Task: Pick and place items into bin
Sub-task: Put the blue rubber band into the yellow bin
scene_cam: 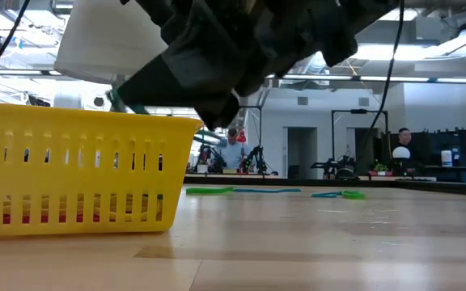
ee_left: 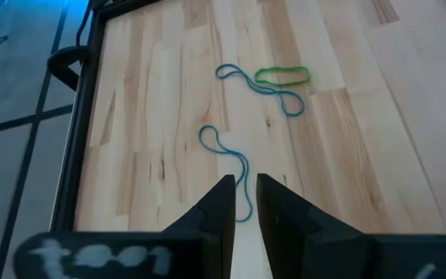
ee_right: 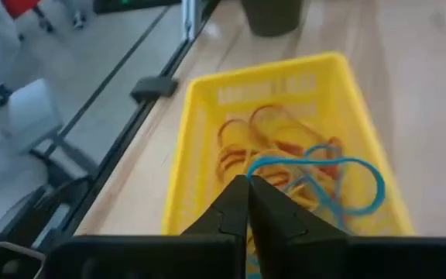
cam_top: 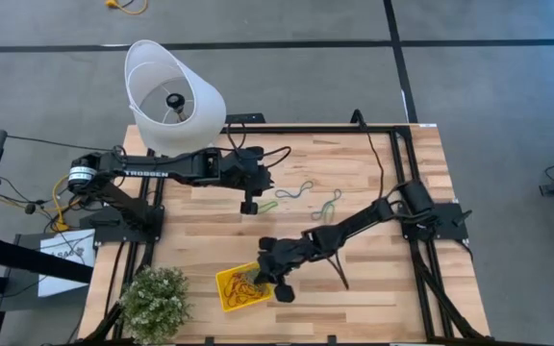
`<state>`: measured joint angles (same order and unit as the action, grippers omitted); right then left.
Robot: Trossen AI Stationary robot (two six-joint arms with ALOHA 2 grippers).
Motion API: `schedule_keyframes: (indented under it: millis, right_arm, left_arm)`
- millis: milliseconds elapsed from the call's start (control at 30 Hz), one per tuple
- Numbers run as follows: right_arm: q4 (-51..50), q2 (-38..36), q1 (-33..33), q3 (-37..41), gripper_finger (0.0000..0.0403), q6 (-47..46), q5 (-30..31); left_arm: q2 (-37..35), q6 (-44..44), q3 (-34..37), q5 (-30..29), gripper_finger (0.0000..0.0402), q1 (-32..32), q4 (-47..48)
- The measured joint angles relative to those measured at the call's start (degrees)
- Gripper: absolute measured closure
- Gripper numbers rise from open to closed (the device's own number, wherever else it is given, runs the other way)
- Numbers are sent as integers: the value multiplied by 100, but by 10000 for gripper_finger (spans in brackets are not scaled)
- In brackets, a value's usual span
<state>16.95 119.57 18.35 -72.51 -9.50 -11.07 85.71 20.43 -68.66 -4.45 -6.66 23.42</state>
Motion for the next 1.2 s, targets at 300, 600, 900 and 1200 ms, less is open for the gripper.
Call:
schedule_keyframes:
  millis: [300,600,900,1200]
  right_arm:
    - [-454,-18,-15,-256,354,10,-74]
    - [-882,-174,-86,-468,316,-9,-101]
    - [-3382,-682,-71,-468,333,-255,233]
    - [-2480,-325,-142,-501,357,-255,531]
  left_arm:
    - [0,-17,0,-7,356,0,9]
    - [0,-20,0,-7,356,0,8]
    - [0,-46,0,-7,356,0,22]
    - [0,-79,0,-2,357,2,22]
